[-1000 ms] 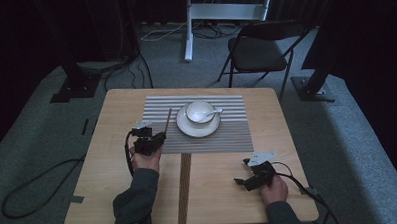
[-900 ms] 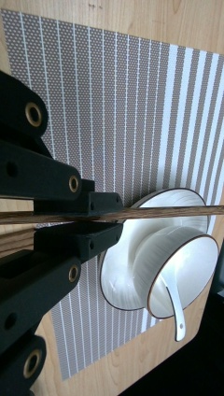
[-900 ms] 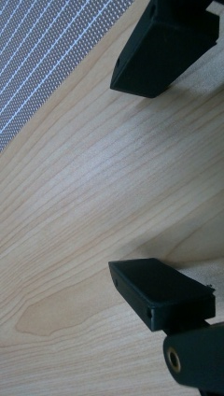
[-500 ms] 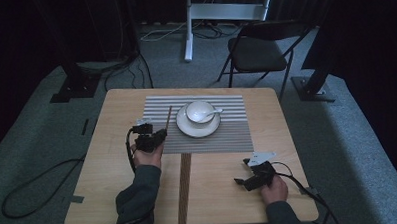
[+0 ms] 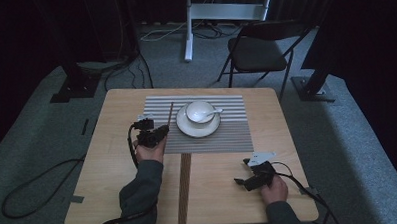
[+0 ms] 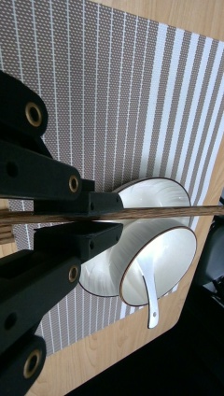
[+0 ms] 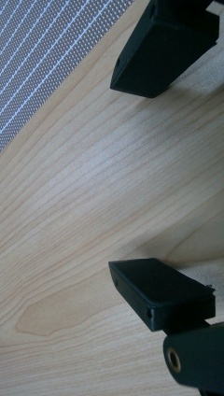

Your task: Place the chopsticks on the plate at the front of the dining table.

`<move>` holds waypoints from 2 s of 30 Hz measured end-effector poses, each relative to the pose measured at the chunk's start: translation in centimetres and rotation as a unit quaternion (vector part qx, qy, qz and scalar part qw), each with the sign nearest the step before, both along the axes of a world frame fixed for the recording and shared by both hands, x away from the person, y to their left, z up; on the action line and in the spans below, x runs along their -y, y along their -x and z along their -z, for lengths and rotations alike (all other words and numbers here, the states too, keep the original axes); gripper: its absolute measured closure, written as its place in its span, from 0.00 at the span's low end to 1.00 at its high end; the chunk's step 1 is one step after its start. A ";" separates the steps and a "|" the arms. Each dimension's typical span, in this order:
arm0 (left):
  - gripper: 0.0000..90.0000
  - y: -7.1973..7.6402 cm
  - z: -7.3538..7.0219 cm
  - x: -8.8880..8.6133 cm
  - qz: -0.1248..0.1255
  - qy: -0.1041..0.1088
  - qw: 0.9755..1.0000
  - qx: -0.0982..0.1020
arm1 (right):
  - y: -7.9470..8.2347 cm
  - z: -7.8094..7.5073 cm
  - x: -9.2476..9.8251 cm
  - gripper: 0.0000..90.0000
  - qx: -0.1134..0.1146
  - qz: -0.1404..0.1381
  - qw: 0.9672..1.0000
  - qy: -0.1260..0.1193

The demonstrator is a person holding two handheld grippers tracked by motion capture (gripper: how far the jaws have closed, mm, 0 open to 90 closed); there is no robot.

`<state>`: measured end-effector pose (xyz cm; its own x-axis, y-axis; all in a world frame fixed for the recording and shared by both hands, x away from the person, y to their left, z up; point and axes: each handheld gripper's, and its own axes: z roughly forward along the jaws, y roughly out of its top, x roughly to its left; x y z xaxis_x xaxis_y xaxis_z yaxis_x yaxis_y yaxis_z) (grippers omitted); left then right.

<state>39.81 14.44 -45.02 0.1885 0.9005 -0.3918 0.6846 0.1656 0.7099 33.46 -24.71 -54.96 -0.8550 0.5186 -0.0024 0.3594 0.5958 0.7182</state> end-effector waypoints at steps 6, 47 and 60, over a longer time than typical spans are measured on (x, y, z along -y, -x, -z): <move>0.94 -0.5 -0.1 0.5 0.001 0.005 1.000 -0.003 | 0.0 0.0 0.0 0.13 0.000 0.000 1.000 0.000; 0.94 -3.3 1.2 2.5 -0.022 0.028 0.999 -0.024 | 0.0 0.0 0.0 0.13 0.000 0.000 1.000 0.000; 0.94 -4.2 2.0 2.7 -0.035 0.035 0.998 -0.032 | 0.0 0.0 0.0 0.13 0.000 0.000 1.000 0.000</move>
